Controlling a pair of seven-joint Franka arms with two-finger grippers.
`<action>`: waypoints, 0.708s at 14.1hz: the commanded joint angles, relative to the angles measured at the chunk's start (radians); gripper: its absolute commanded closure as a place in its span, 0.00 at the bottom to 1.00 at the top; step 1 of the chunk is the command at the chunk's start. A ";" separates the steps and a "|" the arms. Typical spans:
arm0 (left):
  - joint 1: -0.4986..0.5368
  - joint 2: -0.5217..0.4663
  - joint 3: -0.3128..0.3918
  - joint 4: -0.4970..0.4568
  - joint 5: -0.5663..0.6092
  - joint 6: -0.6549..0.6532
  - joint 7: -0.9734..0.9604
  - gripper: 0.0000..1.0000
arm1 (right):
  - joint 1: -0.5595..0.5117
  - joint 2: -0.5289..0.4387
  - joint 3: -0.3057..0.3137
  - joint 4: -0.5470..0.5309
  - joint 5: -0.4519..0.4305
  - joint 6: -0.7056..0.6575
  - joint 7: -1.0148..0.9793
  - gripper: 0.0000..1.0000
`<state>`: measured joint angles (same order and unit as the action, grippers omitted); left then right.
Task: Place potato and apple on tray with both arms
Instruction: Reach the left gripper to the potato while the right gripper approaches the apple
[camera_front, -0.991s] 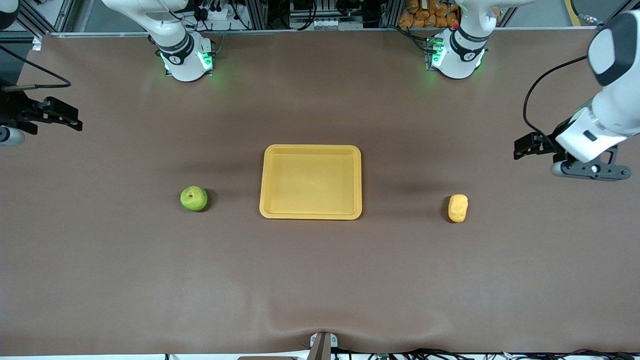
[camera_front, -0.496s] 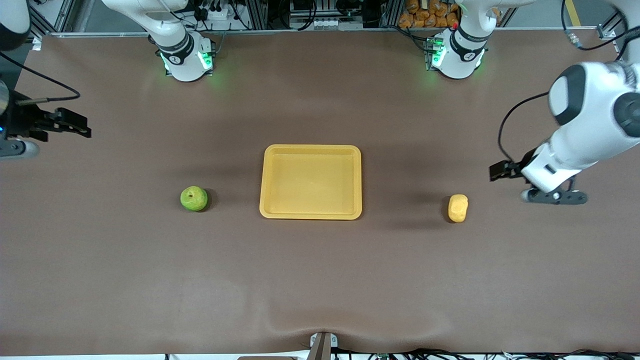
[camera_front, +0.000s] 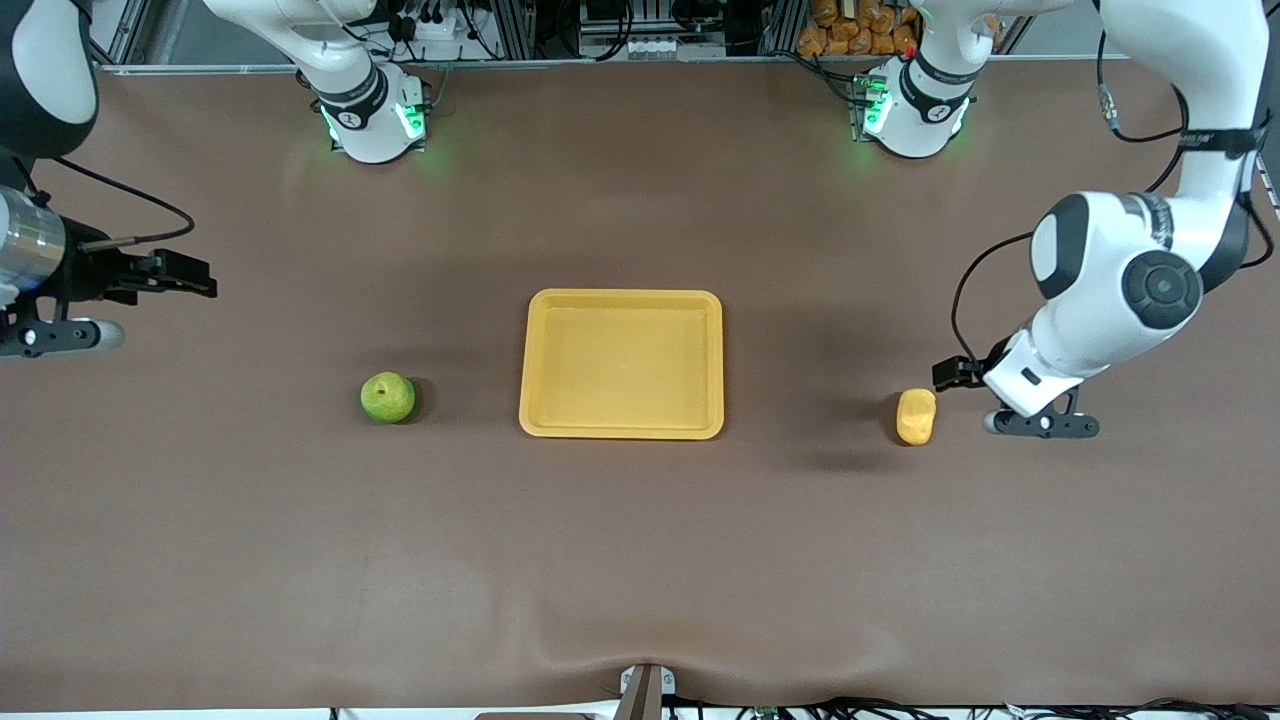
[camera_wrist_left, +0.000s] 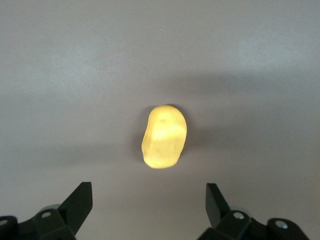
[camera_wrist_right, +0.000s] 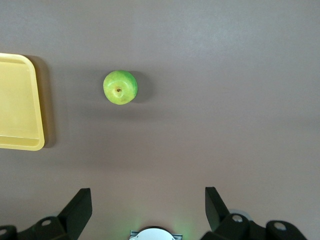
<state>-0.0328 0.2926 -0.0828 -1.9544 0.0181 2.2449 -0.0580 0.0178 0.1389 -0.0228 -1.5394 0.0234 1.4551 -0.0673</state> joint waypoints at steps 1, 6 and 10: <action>-0.004 0.034 -0.002 -0.014 0.019 0.076 -0.043 0.00 | 0.030 0.028 -0.002 0.024 0.012 -0.004 0.061 0.00; -0.044 0.152 0.000 -0.018 0.110 0.208 -0.146 0.00 | 0.073 0.074 -0.002 0.013 0.012 0.031 0.130 0.00; -0.042 0.206 0.000 -0.017 0.183 0.231 -0.164 0.00 | 0.105 0.100 -0.002 -0.013 0.013 0.080 0.181 0.00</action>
<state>-0.0768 0.4817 -0.0834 -1.9722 0.1671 2.4465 -0.2020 0.1063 0.2322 -0.0214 -1.5432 0.0245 1.5186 0.0739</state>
